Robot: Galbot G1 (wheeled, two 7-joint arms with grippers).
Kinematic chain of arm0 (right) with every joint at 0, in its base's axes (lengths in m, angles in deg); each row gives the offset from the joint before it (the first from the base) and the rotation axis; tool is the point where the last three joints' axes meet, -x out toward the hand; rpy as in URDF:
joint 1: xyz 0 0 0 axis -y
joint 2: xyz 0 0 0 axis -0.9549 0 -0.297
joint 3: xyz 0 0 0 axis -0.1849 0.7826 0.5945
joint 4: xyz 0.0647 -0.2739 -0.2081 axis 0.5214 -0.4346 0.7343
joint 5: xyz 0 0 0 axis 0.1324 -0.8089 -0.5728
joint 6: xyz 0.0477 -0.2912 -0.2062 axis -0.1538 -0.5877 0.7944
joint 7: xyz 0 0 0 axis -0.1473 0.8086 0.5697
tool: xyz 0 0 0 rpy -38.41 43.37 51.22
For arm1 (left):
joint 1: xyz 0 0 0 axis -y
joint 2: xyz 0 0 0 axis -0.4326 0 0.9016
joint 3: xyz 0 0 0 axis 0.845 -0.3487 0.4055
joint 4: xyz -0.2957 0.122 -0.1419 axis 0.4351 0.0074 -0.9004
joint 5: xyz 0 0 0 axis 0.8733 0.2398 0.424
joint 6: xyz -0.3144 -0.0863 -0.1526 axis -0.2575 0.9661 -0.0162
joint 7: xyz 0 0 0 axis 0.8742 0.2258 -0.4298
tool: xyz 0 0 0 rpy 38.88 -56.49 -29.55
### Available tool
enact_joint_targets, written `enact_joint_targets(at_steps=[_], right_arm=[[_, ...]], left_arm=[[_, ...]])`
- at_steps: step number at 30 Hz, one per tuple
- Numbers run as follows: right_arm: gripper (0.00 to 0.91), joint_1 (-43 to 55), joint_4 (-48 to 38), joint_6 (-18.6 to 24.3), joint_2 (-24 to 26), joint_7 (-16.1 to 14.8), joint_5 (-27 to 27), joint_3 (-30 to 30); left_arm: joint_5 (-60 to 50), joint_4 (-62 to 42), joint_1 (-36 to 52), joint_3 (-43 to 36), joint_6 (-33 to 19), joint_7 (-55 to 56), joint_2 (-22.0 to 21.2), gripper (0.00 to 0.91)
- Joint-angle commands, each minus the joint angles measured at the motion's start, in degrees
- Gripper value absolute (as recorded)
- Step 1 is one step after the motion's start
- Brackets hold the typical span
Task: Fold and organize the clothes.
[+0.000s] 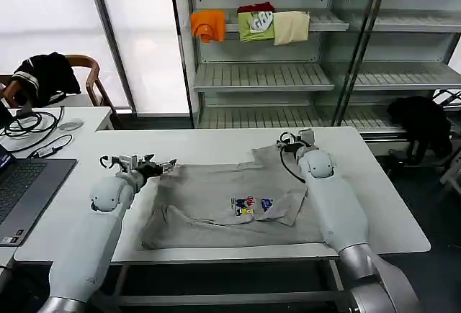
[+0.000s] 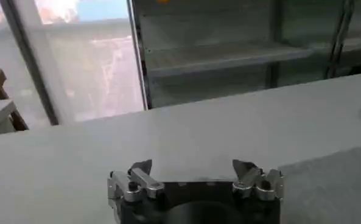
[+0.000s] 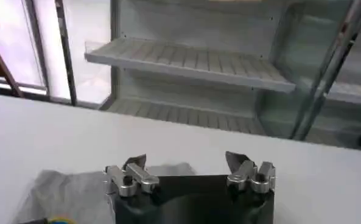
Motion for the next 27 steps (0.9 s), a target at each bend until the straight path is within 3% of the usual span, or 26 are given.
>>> enact_joint_targets(at_steps=[1,12,16,17,18,19,21,22,23,25,27], right_arm=[[0.907,0.8,-3.8,0.7,-1.3,0.1,-0.9,0.0],[0.907,1.0,-4.9,1.3,-1.7,0.0,-1.1,0.0],[0.907,1.0,-5.4,1.5,-1.8,0.1,-1.2,-0.1],[0.907,0.9,-5.5,1.5,-1.8,0.2,-1.2,-0.1],[0.867,0.8,-5.4,1.4,-1.9,0.2,-1.3,-0.1],[0.705,0.7,-5.4,1.4,-1.9,0.2,-1.3,-0.1],[0.524,0.3,-5.0,1.1,-1.9,0.4,-1.2,-0.1],[0.232,0.2,-4.8,1.0,-1.9,0.5,-1.2,-0.2],[0.081,0.0,-4.4,0.8,-1.9,0.6,-1.2,-0.2],[0.000,-0.6,-3.5,0.5,-1.8,0.7,-0.9,-0.3],[0.000,-1.2,-2.7,0.4,-1.7,0.9,-0.8,-0.4]], left_arm=[[-0.9,-1.9,0.8,-0.7,1.2,0.1,-0.6,0.907],[-0.6,-2.1,0.6,-0.6,1.7,0.2,0.0,0.877],[-0.4,-2.0,0.3,-0.4,1.5,0.3,-0.1,0.645],[-0.4,-1.9,0.2,-0.4,1.5,0.3,-0.1,0.393],[-0.5,-1.7,0.0,-0.4,1.5,0.3,-0.1,0.262],[-0.5,-1.6,-0.1,-0.4,1.6,0.3,-0.2,0.081],[-0.4,-1.3,-0.4,-0.5,1.6,0.3,-0.2,0.040],[-0.5,-1.2,-0.5,-0.6,1.6,0.3,-0.3,0.020],[-0.5,-1.0,-0.6,-0.6,1.7,0.3,-0.3,0.020],[-0.5,-0.6,-1.1,-0.7,2.0,0.3,-0.3,0.020],[-0.5,-0.1,-1.5,-0.8,2.1,0.3,-0.1,0.020]])
